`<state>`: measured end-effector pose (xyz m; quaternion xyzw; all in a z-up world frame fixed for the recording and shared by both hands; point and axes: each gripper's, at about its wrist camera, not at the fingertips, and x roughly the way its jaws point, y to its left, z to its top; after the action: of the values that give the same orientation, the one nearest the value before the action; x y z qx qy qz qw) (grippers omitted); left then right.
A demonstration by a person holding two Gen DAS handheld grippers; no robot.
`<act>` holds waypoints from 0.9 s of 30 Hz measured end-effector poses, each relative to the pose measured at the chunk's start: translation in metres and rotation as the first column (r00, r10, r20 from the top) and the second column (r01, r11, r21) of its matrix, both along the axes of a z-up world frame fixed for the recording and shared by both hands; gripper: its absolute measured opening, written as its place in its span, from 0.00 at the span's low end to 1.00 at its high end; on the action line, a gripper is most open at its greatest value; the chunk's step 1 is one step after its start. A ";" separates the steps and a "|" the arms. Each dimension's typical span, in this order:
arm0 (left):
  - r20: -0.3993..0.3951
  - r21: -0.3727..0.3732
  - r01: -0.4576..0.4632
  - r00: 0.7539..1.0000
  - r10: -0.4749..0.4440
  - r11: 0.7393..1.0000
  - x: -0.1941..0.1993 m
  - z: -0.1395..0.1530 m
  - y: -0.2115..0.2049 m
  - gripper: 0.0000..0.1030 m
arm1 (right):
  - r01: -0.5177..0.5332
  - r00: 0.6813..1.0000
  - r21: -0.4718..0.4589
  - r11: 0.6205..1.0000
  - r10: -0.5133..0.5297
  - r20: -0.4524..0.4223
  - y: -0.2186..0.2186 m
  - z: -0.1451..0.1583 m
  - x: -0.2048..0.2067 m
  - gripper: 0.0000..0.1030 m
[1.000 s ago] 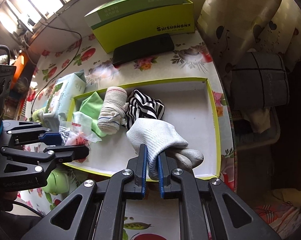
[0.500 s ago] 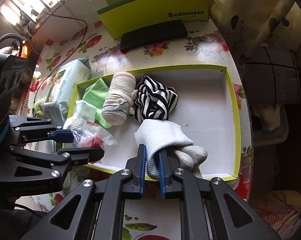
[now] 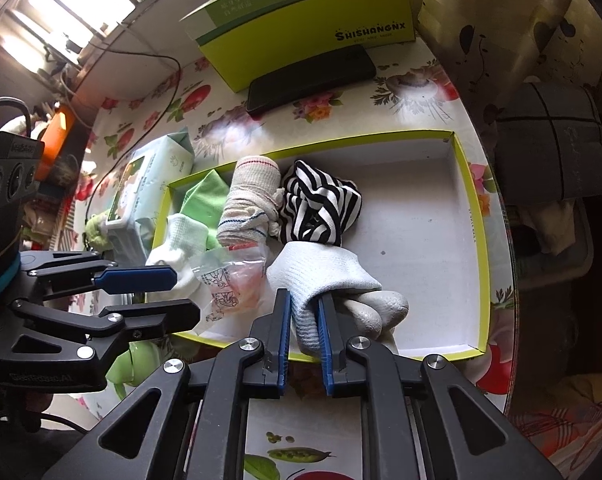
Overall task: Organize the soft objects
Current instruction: 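Open the left gripper releasing the bag while the right releases the glove in the tray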
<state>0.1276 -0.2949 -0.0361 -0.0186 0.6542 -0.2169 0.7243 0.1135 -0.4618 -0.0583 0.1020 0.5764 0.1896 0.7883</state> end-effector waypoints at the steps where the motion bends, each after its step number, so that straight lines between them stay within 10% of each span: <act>1: 0.002 -0.004 -0.006 1.000 0.006 1.000 -0.001 0.003 0.002 0.43 | 0.007 1.000 0.002 1.000 -0.007 0.001 -0.001 0.001 0.000 0.15; 27: 0.079 0.009 -0.034 0.996 0.033 0.999 -0.016 0.031 0.020 0.43 | 0.055 0.995 -0.039 0.998 -0.051 0.090 0.005 0.038 -0.018 0.43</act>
<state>0.1115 -0.2745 -0.0048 -0.0173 0.6256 -0.2021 0.7533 0.0960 -0.4569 -0.0200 0.0922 0.5418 0.1610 0.8198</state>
